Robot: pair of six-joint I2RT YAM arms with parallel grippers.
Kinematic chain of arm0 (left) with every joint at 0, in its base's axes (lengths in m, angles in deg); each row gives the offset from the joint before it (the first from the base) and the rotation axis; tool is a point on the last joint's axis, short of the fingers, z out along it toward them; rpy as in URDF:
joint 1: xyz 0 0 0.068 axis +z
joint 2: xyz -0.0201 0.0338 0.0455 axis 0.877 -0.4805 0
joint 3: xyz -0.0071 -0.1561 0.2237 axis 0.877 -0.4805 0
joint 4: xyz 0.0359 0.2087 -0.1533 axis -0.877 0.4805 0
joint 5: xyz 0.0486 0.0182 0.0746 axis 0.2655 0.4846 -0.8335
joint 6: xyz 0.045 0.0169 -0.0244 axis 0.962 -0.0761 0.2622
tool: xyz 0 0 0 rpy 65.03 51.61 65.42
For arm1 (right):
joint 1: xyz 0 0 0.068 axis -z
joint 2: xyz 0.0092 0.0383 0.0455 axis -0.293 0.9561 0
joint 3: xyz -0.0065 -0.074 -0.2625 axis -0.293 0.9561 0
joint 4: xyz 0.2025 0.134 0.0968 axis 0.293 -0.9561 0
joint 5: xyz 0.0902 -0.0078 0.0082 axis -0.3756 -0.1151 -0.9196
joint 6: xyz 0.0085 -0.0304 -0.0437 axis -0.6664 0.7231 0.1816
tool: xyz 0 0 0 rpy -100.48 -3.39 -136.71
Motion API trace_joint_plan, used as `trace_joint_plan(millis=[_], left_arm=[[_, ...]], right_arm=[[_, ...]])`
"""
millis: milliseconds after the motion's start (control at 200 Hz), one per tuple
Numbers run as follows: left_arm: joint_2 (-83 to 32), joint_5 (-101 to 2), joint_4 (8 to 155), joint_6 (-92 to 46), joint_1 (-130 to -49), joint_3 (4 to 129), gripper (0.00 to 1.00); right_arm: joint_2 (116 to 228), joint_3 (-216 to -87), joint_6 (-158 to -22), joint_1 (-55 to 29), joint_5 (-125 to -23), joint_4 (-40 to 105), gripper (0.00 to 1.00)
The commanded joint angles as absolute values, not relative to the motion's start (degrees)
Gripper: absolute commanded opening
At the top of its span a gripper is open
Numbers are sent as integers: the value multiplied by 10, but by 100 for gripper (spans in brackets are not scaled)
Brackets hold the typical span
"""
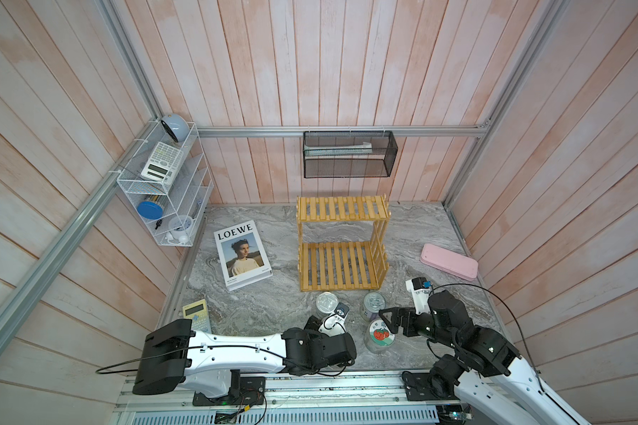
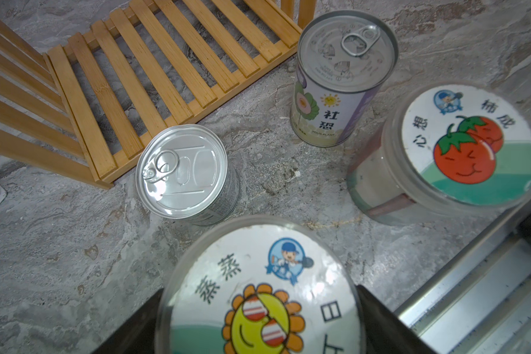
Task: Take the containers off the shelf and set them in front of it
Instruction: Place the container at the center of the board.
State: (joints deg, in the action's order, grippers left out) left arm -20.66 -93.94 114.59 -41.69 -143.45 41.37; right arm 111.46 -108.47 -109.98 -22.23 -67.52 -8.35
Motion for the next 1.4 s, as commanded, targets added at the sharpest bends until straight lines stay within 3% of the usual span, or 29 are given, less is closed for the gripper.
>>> trace_joint_plan(millis=[0, 190, 710, 1195, 1395], left_arm=[[-218, -962, 1127, -424, -1429, 406, 78], [-229, -956, 1111, -423, -1422, 393, 80], [-226, -959, 1115, -419, -1419, 389, 100], [-149, -1034, 1169, -377, -1422, 429, 100], [-105, -1052, 1160, -343, -1382, 434, 100]], right_arm=[[1108, -1077, -1102, -220, -680, -80, 98], [1105, -1074, -1103, -219, -680, -81, 98], [1101, -1071, -1106, -220, -681, -82, 98], [1117, -1085, -1076, -215, -653, -71, 98], [1149, -1102, -1042, -173, -634, -43, 98]])
